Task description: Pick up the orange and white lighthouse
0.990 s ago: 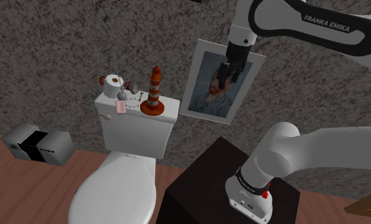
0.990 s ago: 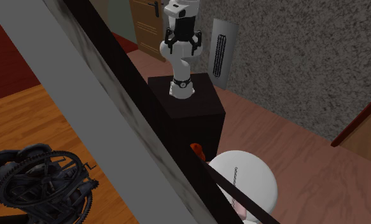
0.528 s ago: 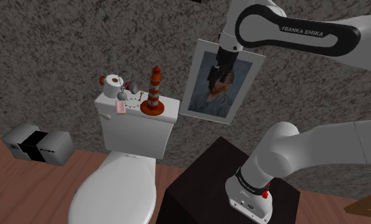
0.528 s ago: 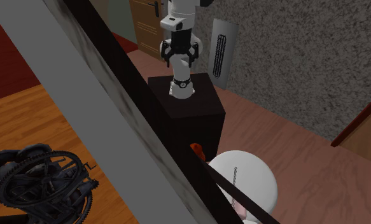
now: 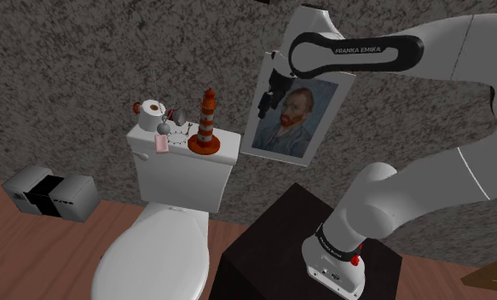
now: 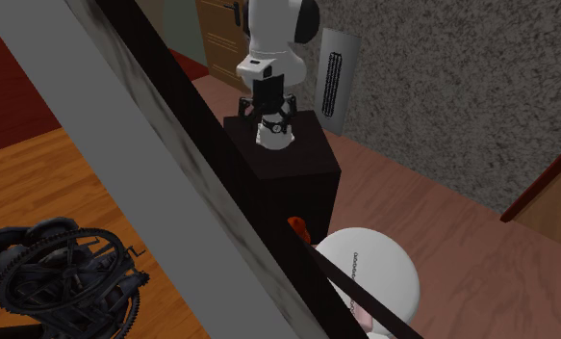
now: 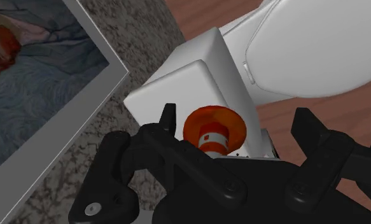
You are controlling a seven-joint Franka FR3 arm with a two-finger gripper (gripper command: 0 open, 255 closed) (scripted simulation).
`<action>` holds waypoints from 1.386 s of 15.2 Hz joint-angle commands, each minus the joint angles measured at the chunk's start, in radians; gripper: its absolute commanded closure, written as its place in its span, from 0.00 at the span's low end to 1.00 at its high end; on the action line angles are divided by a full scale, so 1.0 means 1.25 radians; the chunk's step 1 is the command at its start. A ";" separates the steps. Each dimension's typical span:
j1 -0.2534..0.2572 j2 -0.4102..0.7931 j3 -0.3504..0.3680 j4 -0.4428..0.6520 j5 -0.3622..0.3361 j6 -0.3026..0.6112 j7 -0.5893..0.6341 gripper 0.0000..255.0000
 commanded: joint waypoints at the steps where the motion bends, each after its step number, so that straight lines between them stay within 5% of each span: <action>1: 0.012 0.045 -0.021 0.004 0.006 0.072 -0.036 0.00; 9: 0.084 0.261 -0.104 0.094 0.108 0.300 -0.221 0.00; 15: 0.132 0.433 -0.140 0.213 0.288 0.406 -0.424 0.00; 19: 0.126 0.546 -0.122 0.316 0.432 0.439 -0.572 0.00; 21: 0.120 0.562 -0.114 0.323 0.452 0.449 -0.592 0.00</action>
